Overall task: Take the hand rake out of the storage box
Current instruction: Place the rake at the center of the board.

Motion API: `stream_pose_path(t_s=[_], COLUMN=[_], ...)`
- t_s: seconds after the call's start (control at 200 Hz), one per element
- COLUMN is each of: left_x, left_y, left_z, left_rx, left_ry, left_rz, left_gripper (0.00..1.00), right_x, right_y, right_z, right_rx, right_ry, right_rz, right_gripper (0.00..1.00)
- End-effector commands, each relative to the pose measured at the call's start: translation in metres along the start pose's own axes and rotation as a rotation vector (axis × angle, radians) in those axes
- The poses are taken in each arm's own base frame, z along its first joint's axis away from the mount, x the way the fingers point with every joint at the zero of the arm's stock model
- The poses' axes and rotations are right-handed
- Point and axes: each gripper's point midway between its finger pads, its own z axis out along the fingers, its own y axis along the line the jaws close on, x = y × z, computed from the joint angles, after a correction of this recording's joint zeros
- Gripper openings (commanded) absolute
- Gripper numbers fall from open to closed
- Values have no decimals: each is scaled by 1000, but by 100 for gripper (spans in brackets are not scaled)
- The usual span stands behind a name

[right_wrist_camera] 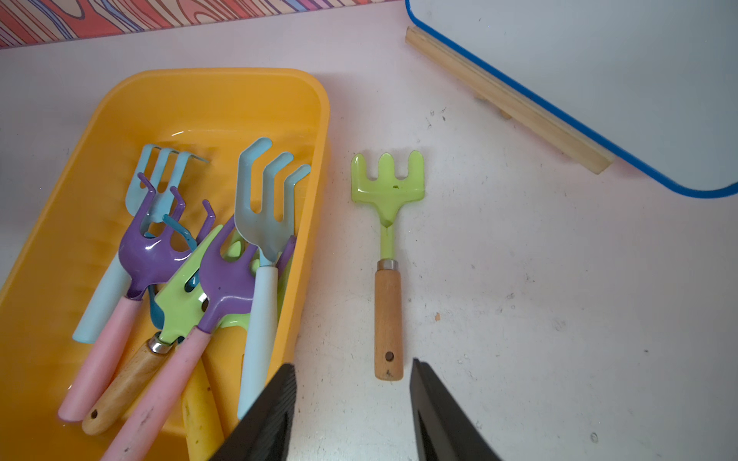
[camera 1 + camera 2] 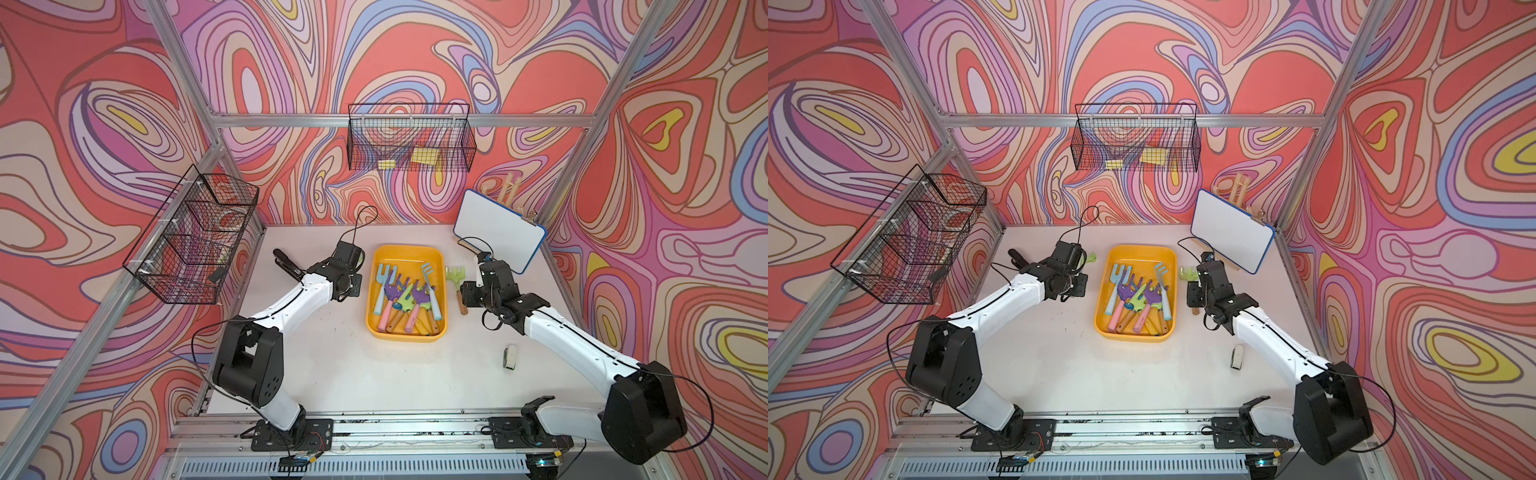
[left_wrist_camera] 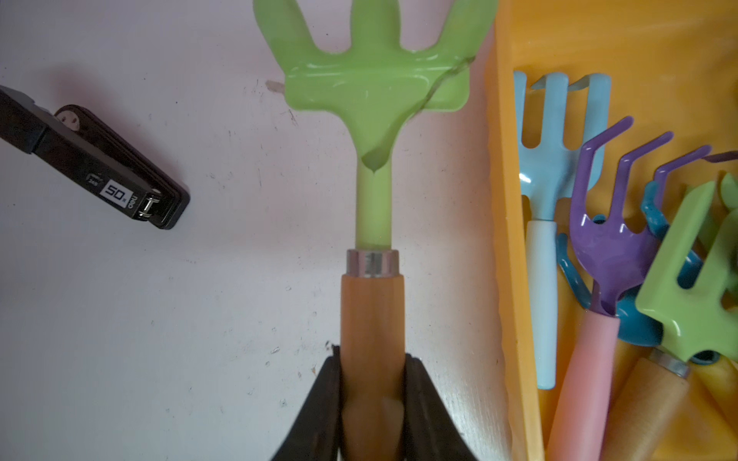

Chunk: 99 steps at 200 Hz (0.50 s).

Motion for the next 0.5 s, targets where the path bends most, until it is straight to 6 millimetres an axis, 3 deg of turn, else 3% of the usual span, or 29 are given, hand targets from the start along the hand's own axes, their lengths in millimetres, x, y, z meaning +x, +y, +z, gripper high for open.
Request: stream_pose_path(t_s=[0.0,0.491], left_x=[-5,4], left_y=[-3,11], left_z=[13,48], left_rx=[15,31], left_ry=[-4,71], left_rz=[12,-54], left_gripper=[12,13], right_x=[-4,-2], right_y=[1,3], right_z=[4,7], right_rx=[-6,-11], right_ry=[-6,4], right_rz=[-1,-3], right_gripper=[51,51])
